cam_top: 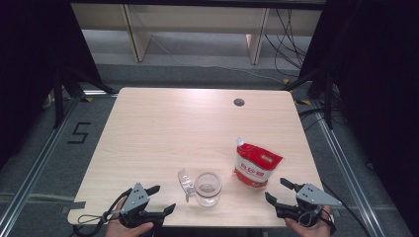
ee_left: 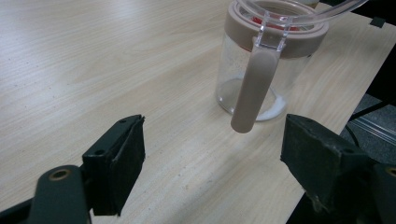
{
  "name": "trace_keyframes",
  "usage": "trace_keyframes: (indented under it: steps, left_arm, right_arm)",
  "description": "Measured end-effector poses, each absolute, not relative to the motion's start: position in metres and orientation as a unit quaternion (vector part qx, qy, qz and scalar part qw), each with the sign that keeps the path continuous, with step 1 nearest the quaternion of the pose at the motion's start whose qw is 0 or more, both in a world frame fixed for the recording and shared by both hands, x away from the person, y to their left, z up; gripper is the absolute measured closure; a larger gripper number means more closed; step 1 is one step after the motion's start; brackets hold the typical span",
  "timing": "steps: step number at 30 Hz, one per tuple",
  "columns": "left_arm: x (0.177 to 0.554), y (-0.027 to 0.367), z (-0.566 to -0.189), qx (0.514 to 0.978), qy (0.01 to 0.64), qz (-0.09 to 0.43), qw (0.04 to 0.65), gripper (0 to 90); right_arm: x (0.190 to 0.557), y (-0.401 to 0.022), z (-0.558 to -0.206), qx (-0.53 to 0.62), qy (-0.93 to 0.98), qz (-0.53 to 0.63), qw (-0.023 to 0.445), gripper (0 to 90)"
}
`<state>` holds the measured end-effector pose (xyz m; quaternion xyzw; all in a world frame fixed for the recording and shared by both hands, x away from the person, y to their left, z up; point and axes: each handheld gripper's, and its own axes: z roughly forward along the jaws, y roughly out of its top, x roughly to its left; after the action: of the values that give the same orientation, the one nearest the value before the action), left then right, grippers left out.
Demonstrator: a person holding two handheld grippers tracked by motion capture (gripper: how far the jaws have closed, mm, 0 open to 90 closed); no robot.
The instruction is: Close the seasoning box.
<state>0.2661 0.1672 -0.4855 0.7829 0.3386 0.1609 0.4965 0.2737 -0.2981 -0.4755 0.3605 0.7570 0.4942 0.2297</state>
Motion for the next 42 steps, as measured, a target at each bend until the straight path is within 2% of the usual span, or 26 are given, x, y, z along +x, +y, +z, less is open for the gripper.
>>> trace_keyframes:
  steps: [9, 13, 19, 26, 31, 33, 34, 35, 42]
  left_arm:
    - [0.265, 0.167, -0.486, 0.784, 0.339, 0.16, 0.495, 21.3]
    - [0.266, 0.168, -0.485, 0.791, 0.323, 0.168, 0.491, 21.3]
    - [0.265, 0.167, -0.486, 0.788, 0.334, 0.165, 0.49, 21.3]
    - [0.265, 0.166, -0.486, 0.79, 0.331, 0.164, 0.489, 21.2]
    - [0.265, 0.166, -0.488, 0.786, 0.335, 0.159, 0.495, 21.2]
    - [0.265, 0.165, -0.488, 0.787, 0.333, 0.16, 0.494, 21.2]
    - [0.265, 0.165, -0.488, 0.787, 0.334, 0.159, 0.494, 21.2]
    - [0.265, 0.165, -0.488, 0.788, 0.333, 0.159, 0.493, 21.2]
    - [0.263, 0.167, -0.487, 0.789, 0.332, 0.164, 0.489, 21.2]
  right_arm:
    - [0.276, -0.297, -0.476, 0.369, 0.756, 0.493, 0.22, 25.3]
    - [0.279, -0.298, -0.476, 0.351, 0.759, 0.497, 0.232, 24.7]
    - [0.285, -0.297, -0.477, 0.373, 0.749, 0.5, 0.222, 21.2]
    - [0.295, -0.297, -0.48, 0.356, 0.754, 0.5, 0.234, 16.3]
    - [0.299, -0.291, -0.48, 0.355, 0.756, 0.501, 0.228, 16.3]
    - [0.305, -0.292, -0.481, 0.335, 0.756, 0.508, 0.242, 16.3]
    - [0.303, -0.289, -0.481, 0.349, 0.754, 0.511, 0.221, 16.4]
    - [0.309, -0.29, -0.482, 0.321, 0.758, 0.515, 0.239, 16.4]
    - [0.32, -0.285, -0.484, 0.321, 0.757, 0.521, 0.231, 16.5]
